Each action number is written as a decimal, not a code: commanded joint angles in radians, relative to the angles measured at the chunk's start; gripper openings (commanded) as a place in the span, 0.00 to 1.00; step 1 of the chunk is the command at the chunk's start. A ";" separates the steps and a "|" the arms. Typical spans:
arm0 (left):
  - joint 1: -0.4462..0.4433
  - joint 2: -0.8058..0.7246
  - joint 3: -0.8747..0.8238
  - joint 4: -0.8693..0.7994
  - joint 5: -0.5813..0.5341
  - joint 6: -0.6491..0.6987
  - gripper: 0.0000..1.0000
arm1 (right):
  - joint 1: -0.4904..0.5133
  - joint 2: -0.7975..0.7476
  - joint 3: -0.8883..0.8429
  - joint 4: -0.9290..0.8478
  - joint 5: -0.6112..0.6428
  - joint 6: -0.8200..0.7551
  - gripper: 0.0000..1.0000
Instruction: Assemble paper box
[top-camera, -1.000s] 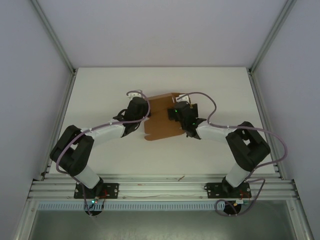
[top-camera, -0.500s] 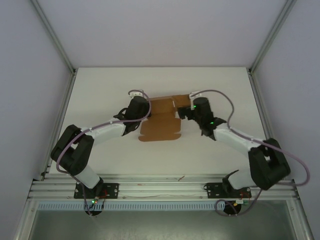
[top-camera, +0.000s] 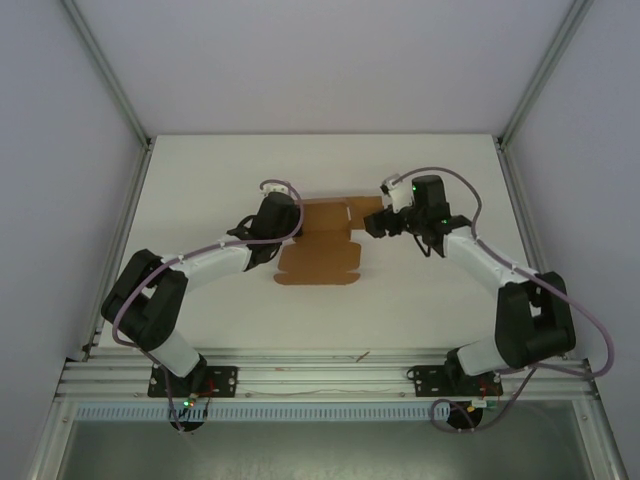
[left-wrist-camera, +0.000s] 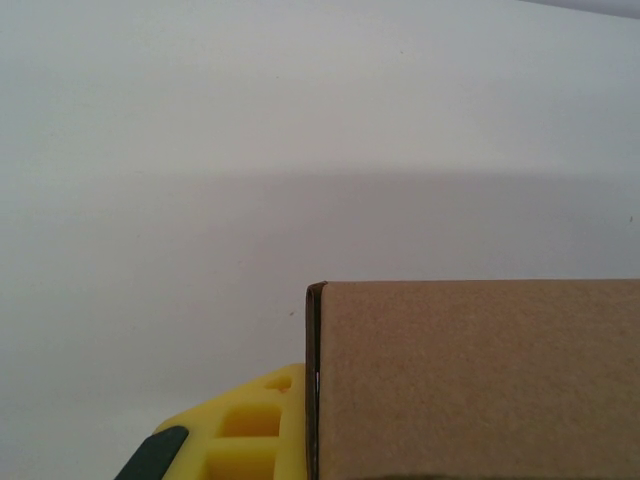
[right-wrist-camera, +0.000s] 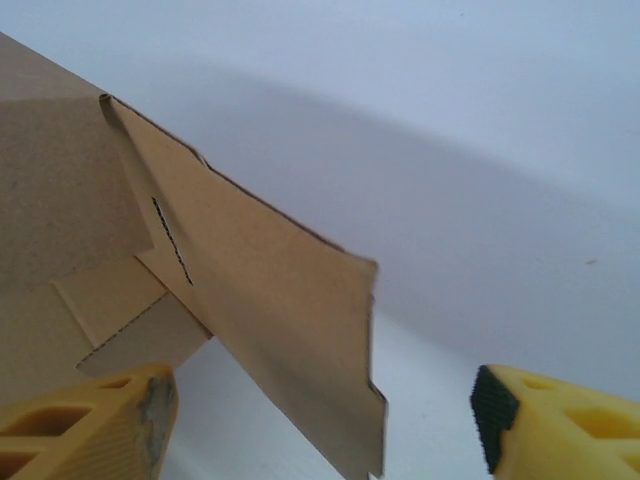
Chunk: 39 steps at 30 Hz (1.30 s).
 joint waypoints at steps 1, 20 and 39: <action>0.000 -0.017 0.011 -0.011 0.032 0.017 0.00 | -0.004 0.026 0.043 -0.035 -0.112 -0.043 0.64; -0.013 -0.031 0.034 -0.028 0.054 0.015 0.00 | -0.005 0.090 0.104 -0.076 0.024 0.061 0.03; -0.042 0.022 0.094 -0.060 0.040 -0.014 0.00 | 0.126 0.185 0.192 -0.130 0.478 0.197 0.00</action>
